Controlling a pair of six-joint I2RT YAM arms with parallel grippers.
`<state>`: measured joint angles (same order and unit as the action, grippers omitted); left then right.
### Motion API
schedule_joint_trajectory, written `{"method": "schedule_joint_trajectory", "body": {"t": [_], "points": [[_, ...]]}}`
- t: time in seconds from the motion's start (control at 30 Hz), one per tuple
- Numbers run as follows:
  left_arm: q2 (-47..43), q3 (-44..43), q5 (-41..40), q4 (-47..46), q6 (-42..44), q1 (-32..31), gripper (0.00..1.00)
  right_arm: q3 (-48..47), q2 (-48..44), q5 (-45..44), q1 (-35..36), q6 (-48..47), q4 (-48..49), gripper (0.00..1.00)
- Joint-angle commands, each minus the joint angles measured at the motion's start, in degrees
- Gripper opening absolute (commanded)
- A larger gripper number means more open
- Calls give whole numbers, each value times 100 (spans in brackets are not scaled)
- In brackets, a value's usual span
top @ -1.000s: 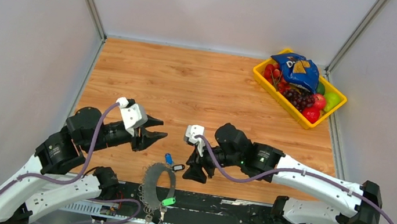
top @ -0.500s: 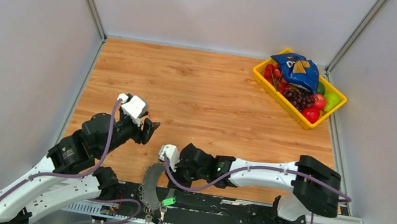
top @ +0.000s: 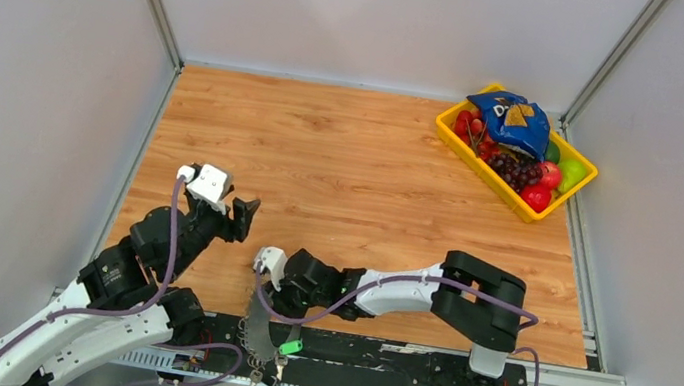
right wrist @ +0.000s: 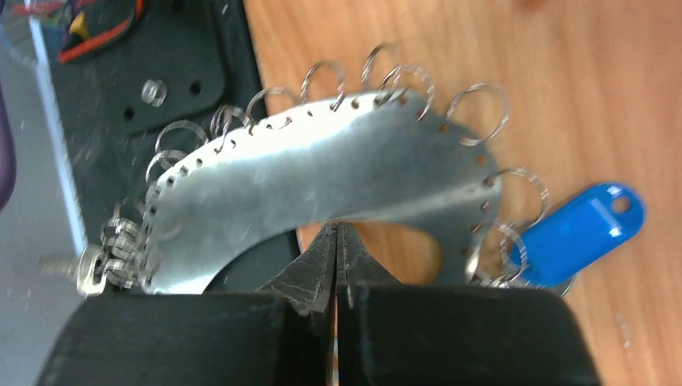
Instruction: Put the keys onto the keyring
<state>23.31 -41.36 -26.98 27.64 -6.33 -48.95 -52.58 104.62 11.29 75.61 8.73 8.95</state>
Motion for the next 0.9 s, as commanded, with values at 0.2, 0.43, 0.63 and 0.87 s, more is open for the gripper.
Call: {"method": "schedule_joint_trajectory", "body": {"t": [0.2,0.43,0.63,0.87], "points": [[-212,187,-428,-287,-51,-3,72,115,418,-1281,-1012,941,313,0],[-151,232,-442,-376,43,-5,73,503,126,-1563,-2052,980,130,0],[-64,263,-378,-407,78,73,74,553,-435,-1607,-2290,686,-60,0],[-11,331,-84,-394,32,313,74,444,-1603,-1228,-1671,230,-428,19]]}}
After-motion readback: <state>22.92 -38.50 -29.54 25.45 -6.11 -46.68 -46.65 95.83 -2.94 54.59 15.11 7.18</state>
